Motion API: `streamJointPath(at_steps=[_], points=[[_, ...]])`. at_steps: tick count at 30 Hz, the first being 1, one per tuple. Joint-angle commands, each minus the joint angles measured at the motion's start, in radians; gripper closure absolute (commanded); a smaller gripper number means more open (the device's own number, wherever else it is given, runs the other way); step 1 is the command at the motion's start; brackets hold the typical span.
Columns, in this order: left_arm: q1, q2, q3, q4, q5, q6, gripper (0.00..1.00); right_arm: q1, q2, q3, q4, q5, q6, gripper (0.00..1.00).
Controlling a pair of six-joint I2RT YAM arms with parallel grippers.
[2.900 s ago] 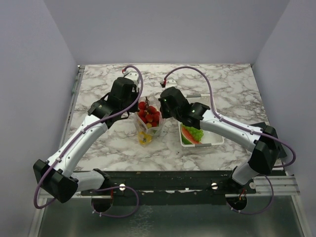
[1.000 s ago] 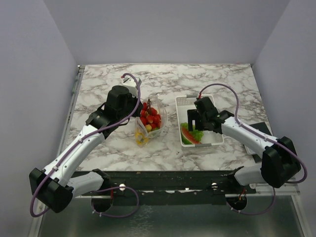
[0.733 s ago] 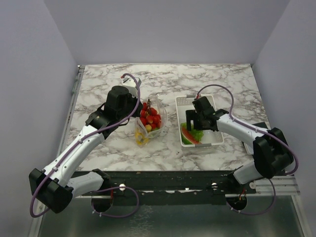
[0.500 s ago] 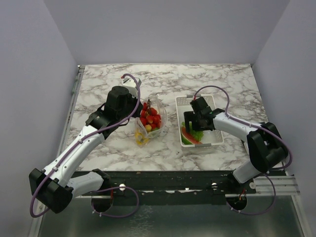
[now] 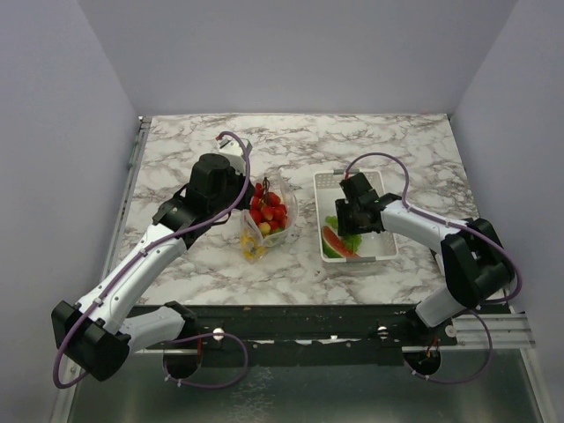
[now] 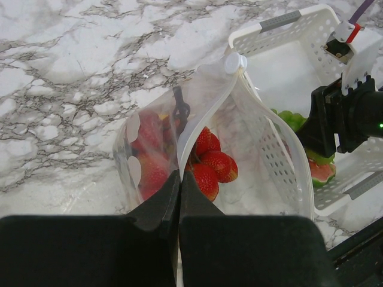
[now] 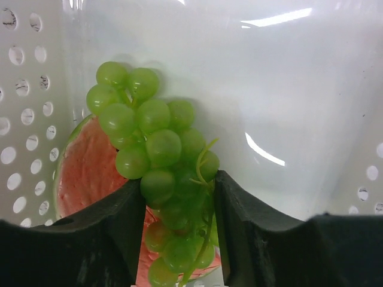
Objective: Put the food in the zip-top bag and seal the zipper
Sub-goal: Pick up the fake fruit from the bin.
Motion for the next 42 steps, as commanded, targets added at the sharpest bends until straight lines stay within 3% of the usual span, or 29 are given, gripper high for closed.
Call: streamJointPath(at_steps=[1,10,30,42], points=[[0.001,-0.020,-0.007,0.014,0.003,0.013,1.00,-0.005,-0.017,0.019,-0.034,-0.027,-0.008,0.57],[0.001,-0.017,-0.008,0.013,0.002,0.013,1.00,-0.005,-0.068,0.059,-0.080,0.023,-0.016,0.99],[0.001,-0.015,-0.010,0.014,0.003,0.010,1.00,-0.001,-0.295,0.185,-0.174,0.050,-0.032,0.99],[0.003,-0.014,-0.010,0.013,0.003,0.009,1.00,0.101,-0.365,0.350,-0.223,-0.022,-0.035,0.99]])
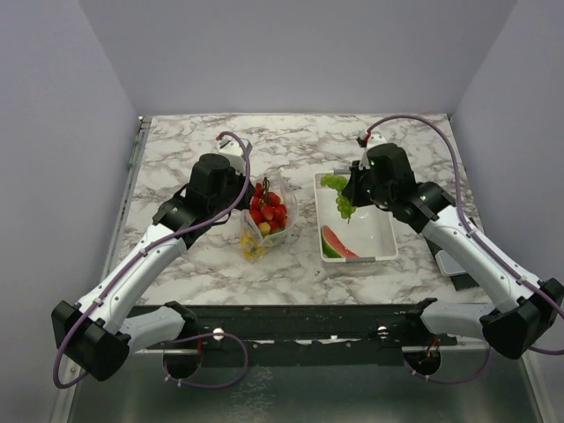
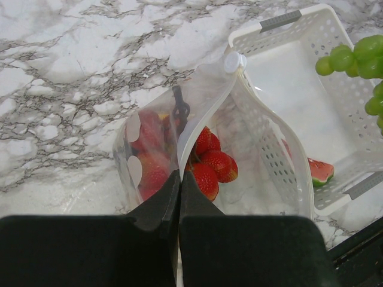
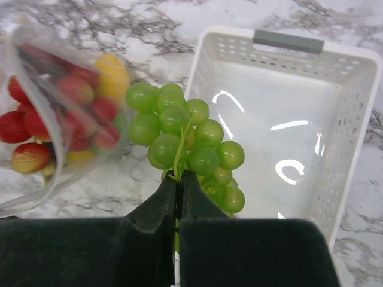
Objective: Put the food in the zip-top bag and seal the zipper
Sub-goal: Pick up the fake fruit from the bin, then place the fake fruit in the zipper food storage bag.
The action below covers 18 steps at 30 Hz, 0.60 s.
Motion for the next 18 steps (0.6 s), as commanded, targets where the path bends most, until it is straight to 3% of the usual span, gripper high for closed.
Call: streamJointPath(at_steps=[1,18], points=[[0.003,-0.014,-0.010,0.013,0.003,0.010,1.00,0.052,-0.017,0.091,-0.037,-0.046,-0.005,1.00],[0.003,-0.017,-0.010,0.013,0.006,0.007,1.00,0.290,0.143,0.328,-0.058,-0.072,0.012,0.99]])
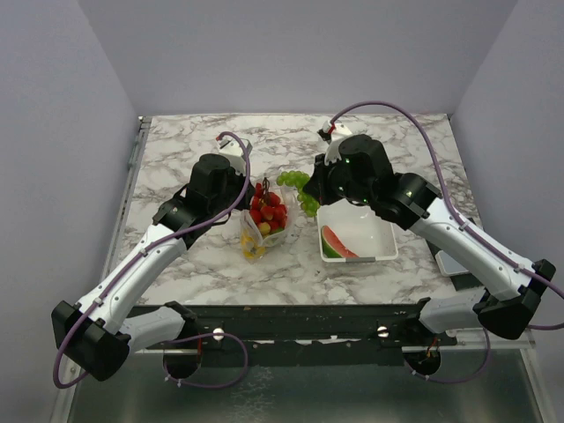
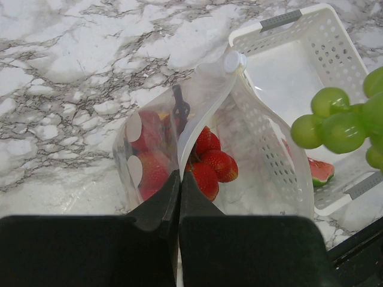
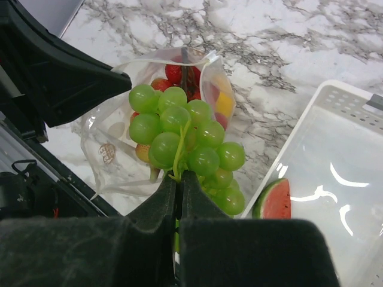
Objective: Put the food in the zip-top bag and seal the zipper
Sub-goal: Place the fake fruit in the zipper food storage bag.
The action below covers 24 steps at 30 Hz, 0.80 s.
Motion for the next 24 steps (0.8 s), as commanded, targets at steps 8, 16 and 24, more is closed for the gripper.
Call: streamJointPath(at_steps=[8,16,24], points=[[0.003,-0.017,-0.009,0.015,0.017,0.003,1.00,0.097,0.162,0.129,-0.074,0.009,0.008,0.99],[0.004,-0.020,-0.009,0.016,0.023,0.001,1.00,0.109,0.237,0.167,-0.067,0.002,0.031,0.99],[0.006,-0.017,-0.010,0.021,0.043,0.000,1.00,0.116,0.321,0.201,-0.053,-0.018,0.046,0.99]])
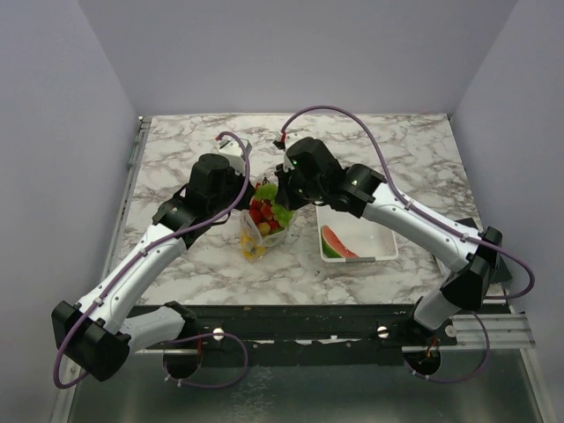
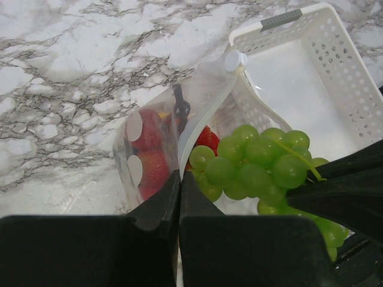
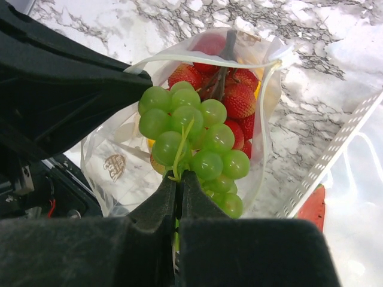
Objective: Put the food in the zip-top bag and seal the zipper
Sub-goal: Place the fake fruit in the zipper food storage bag.
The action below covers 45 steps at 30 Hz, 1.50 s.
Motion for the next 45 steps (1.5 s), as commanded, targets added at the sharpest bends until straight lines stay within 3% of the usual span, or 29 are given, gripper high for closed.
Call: streamJointPath(at_steps=[1,26,38,45], points=[[0.005,-0.017,-0.009,0.021,0.039,-0.001,1.00,0.012,0.053,0.036,0.011,-0.021,0.017,0.99],[0.010,-0.048,-0.028,0.095,0.257,0.000,1.00,0.012,0.311,-0.070,0.144,0.092,0.052,0.99],[0.026,-0.130,-0.047,0.116,0.129,-0.002,1.00,0.012,0.264,-0.107,0.158,0.123,0.056,0.99],[0.031,-0.127,-0.052,0.116,0.092,-0.003,1.00,0.012,0.166,-0.103,0.170,0.103,0.051,0.78]])
